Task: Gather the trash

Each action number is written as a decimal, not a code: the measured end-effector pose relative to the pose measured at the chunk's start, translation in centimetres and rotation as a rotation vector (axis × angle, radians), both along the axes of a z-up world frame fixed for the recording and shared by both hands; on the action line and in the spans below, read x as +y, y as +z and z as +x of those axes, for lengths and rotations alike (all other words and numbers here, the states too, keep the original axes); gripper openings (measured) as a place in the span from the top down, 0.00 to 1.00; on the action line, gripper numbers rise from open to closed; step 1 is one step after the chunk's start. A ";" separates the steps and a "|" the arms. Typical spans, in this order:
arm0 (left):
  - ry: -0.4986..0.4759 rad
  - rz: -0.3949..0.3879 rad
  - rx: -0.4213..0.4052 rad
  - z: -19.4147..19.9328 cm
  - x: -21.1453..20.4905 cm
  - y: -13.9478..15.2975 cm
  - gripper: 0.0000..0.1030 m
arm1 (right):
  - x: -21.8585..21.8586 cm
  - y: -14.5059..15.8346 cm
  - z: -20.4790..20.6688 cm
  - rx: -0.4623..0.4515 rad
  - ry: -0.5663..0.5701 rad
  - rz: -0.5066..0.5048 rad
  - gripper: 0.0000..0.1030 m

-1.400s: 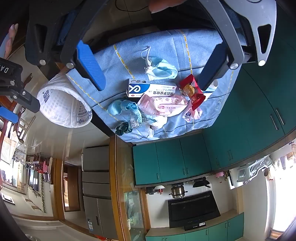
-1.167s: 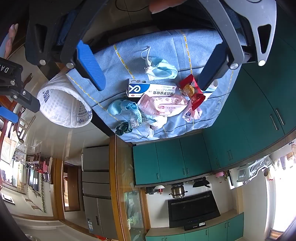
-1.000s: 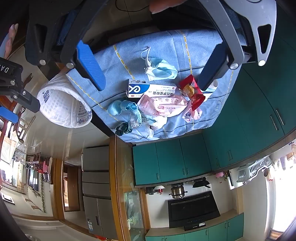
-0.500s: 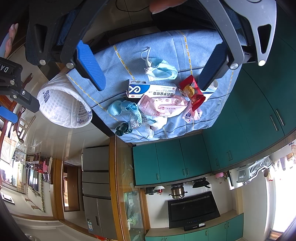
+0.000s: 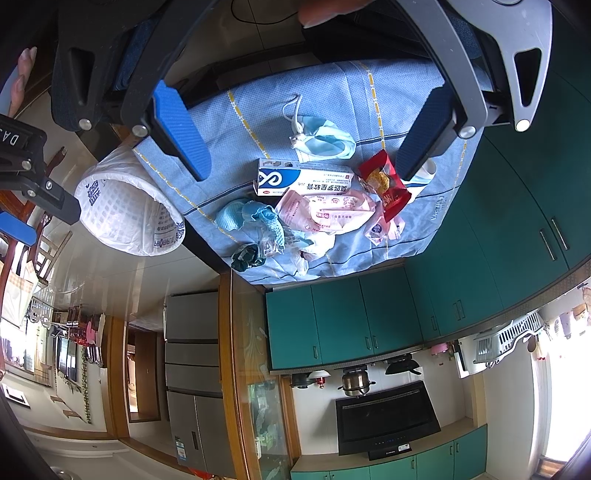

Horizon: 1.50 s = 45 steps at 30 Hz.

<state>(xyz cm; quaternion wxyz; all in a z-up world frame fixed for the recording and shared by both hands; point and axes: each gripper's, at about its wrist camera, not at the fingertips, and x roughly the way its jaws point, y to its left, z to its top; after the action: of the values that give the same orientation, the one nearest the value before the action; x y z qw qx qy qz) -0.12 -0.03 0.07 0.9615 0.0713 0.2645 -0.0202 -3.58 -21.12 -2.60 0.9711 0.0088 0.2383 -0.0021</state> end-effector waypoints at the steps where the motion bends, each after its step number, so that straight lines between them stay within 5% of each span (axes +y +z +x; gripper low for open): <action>1: -0.001 0.000 0.001 0.0 0.0 0.0 0.03 | 0.0 0.0 0.0 0.000 0.000 0.001 0.03; 45: -0.007 0.002 0.004 0.0 -0.4 -0.4 0.03 | 0.0 0.1 0.0 -0.001 0.004 -0.005 0.03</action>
<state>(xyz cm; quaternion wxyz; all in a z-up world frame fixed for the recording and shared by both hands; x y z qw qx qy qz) -0.09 -0.46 -0.28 0.9609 0.0731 0.2661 -0.0235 -3.57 -21.10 -2.55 0.9712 0.0059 0.2381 -0.0008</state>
